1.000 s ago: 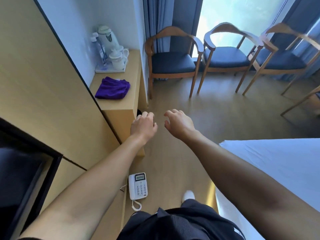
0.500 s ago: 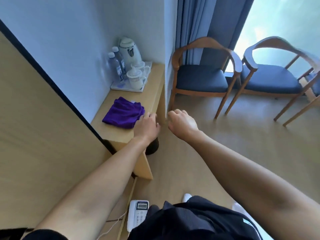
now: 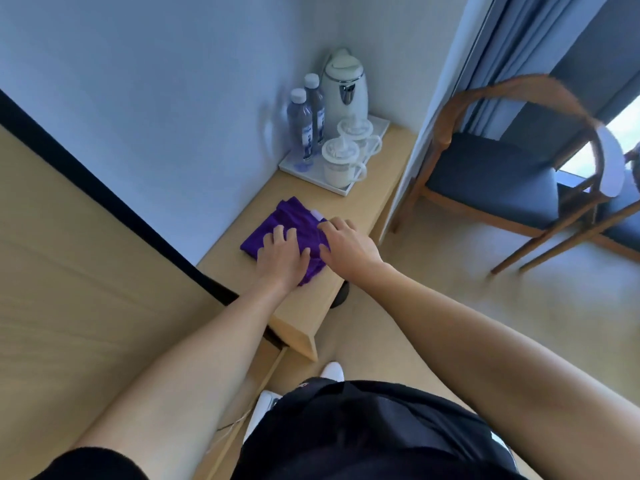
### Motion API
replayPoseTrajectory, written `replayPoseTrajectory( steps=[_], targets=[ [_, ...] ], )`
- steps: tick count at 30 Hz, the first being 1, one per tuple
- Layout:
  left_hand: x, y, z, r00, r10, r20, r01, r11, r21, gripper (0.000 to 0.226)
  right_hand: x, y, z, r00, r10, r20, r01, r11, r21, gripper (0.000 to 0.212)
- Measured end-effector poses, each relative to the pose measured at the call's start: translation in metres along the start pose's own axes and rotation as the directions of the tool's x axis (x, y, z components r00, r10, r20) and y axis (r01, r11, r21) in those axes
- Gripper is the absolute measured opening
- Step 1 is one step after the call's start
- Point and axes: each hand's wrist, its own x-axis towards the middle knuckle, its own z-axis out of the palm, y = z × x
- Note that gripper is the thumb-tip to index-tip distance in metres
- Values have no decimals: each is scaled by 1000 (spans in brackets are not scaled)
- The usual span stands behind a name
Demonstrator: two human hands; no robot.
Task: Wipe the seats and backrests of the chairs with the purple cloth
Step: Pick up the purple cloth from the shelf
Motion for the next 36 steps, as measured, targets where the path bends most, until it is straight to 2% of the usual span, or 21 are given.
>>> replayPoseTrajectory(
  steps=[3, 9, 11, 13, 16, 18, 23, 28, 30, 33, 36],
  targets=[
    [15, -12, 16, 995, -77, 67, 75, 997, 27, 67, 17, -1, 10, 999, -24, 34, 24, 1000, 2, 43],
    [35, -40, 41, 973, -152, 173, 140, 987, 80, 77, 35, -4, 27, 995, -14, 103, 12, 1000, 24, 45],
    [40, -39, 41, 976, -148, 157, 133, 986, 102, 80, 37, -3, 30, 992, -20, 122, 16, 999, 33, 46],
    [46, -34, 40, 983, -140, 118, 131, 988, 78, 68, 39, 0, 32, 992, -21, 124, 15, 999, 42, 45],
    [45, -28, 41, 993, -82, 83, 77, 995, 64, 30, 37, 5, 37, 992, 0, 124, -11, 996, 84, 46],
    [41, -28, 42, 997, -68, 28, 66, 995, 76, 19, 35, 8, 40, 992, 17, 128, -31, 994, 105, 47],
    [39, -29, 38, 997, -82, 1, 82, 996, -30, 17, 33, 11, 48, 991, 23, 130, -39, 991, 128, 49],
    [43, -20, 35, 999, -42, 6, 42, 999, 30, 15, 31, 10, 50, 992, 27, 122, -45, 989, 143, 53],
    [47, -10, 32, 1000, -17, 0, 17, 997, -81, 13, 29, 12, 48, 993, 42, 114, -60, 986, 158, 61],
    [54, 19, 19, 998, 68, 4, -61, 909, -413, 10, 22, 21, 40, 991, 102, 90, -120, 967, 226, 83],
    [61, 52, 6, 984, 171, -50, -170, 820, -546, 11, 13, 41, 24, 978, 210, 19, -200, 897, 393, 88]
  ],
)
